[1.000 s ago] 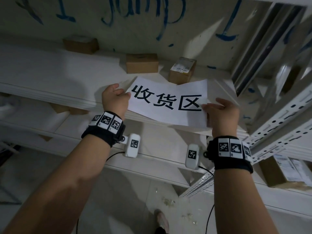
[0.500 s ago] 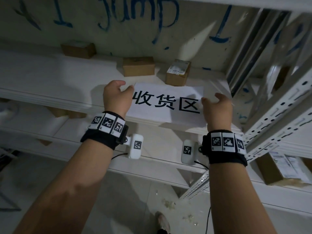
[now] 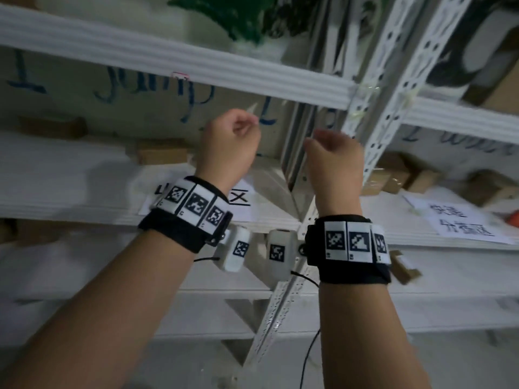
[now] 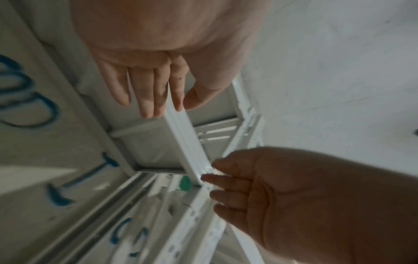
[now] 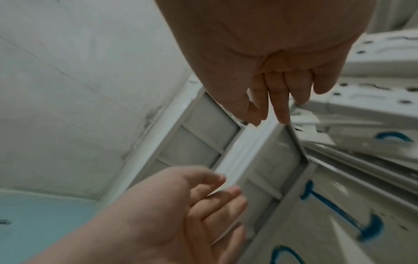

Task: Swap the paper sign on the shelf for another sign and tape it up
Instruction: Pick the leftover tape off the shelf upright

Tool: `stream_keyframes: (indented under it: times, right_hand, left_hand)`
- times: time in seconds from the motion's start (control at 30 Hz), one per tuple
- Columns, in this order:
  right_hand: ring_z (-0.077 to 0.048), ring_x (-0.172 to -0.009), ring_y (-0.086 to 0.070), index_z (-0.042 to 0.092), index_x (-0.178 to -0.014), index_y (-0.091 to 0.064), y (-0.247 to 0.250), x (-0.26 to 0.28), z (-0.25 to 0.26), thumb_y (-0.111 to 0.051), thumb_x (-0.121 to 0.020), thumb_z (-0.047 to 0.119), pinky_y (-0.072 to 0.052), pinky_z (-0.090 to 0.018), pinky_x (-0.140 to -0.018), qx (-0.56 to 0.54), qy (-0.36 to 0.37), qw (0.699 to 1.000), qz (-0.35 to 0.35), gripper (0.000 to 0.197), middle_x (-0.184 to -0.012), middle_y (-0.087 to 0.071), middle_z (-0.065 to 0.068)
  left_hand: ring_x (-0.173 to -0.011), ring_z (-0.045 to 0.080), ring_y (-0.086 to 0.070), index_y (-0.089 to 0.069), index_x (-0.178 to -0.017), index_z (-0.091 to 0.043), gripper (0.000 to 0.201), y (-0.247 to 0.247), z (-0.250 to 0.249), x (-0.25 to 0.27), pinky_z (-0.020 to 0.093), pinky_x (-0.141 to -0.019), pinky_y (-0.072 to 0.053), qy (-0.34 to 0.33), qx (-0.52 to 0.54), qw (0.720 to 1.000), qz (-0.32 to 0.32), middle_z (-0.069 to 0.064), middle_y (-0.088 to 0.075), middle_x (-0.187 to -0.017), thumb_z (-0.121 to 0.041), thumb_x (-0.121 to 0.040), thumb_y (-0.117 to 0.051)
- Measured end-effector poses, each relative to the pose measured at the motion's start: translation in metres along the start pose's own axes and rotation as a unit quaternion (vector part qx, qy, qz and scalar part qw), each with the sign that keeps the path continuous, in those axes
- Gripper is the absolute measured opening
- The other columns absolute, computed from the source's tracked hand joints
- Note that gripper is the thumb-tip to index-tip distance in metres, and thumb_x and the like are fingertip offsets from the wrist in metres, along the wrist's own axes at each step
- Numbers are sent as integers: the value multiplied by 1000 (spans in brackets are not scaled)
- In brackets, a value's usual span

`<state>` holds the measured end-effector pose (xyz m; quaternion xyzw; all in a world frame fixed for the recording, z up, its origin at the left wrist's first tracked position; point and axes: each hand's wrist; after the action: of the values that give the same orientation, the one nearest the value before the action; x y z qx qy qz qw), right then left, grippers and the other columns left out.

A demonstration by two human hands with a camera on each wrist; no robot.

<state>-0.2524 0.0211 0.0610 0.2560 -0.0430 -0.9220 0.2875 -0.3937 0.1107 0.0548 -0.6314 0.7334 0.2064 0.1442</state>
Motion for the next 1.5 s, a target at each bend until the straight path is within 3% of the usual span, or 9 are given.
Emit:
stream_keyframes:
  times: [0.07,0.27,0.37,0.57,0.87,1.07,1.2,1.37,1.5]
  right_hand:
    - [-12,-116,-75,20,-129,-81,28,0,13,-71,-96,21,-59,-34,-108,-12,16,999,-35,35,-123,-82,4]
    - [-19,-108,-80,23,-123,-82,99,-15,7,-74,-94,25,-66,-50,-99,-26,31,996,-86,30,-115,-83,8]
    - [-16,-110,-78,21,-124,-81,127,-38,-7,-75,-94,21,-64,-44,-103,-29,38,995,-89,31,-116,-82,6]
    - [-11,-106,-75,17,-126,-79,162,-100,-34,-77,-95,15,-64,-35,-101,-40,56,996,-61,32,-111,-79,5]
    - [-15,-110,-67,23,-135,-70,141,-158,-42,-80,-96,23,-60,-36,-98,21,145,989,-11,41,-121,-70,1]
    - [-19,-102,-73,16,-109,-79,115,-174,-47,-80,-97,20,-61,-40,-99,4,131,990,-59,13,-105,-76,1]
    - [-14,-91,-75,17,-101,-81,127,-146,-67,-78,-100,21,-64,-33,-90,-2,98,994,57,5,-94,-79,5]
    - [-27,-85,-80,18,-98,-77,121,-92,-103,-82,-98,20,-69,-46,-85,-96,62,986,124,5,-89,-81,-5]
    - [-16,-85,-83,15,-104,-79,127,-91,-99,-78,-101,11,-70,-36,-82,-142,63,981,118,5,-90,-83,-2]
  left_hand:
    - [-101,-3,-67,-73,-111,-27,12,-27,-27,9,16,-84,-51,-22,12,999,38,-15,-73,-105,-24,-104,-63]
    - [-102,8,-74,-78,-105,-23,12,-116,-66,32,33,-96,-61,-65,56,993,77,-9,-78,-103,-22,-100,-67]
    - [-102,11,-74,-76,-101,-27,11,-160,-74,35,41,-97,-62,-82,54,991,87,-8,-78,-102,-24,-96,-67]
    - [-101,8,-72,-76,-101,-25,9,-217,-92,17,26,-89,-57,-59,37,996,58,-12,-76,-101,-24,-101,-66]
    - [-97,8,-72,-78,-97,-23,11,-210,-82,-7,30,-94,-60,-50,-19,999,-7,-10,-77,-97,-22,-101,-67]
    - [-100,8,-74,-78,-93,-25,11,-177,-70,-8,33,-96,-61,-46,-21,999,-17,-9,-80,-99,-21,-98,-69]
    - [-93,17,-76,-75,-90,-28,17,-162,-67,-2,25,-80,-55,-26,-1,999,-24,-2,-81,-100,-18,-101,-67]
    - [-93,11,-79,-77,-105,-27,9,-167,-62,11,25,-82,-59,-12,3,999,50,-6,-81,-103,-22,-102,-70]
    - [-95,15,-80,-80,-113,-23,13,-182,-56,23,36,-84,-68,-20,-13,990,140,-5,-82,-105,-24,-104,-71]
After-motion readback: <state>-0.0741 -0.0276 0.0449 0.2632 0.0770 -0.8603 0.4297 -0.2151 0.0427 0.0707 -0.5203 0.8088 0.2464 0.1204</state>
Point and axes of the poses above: each hand's wrist, its own x-axis away from the middle knuckle, its own y-axis out of the back of the hand, z = x × y
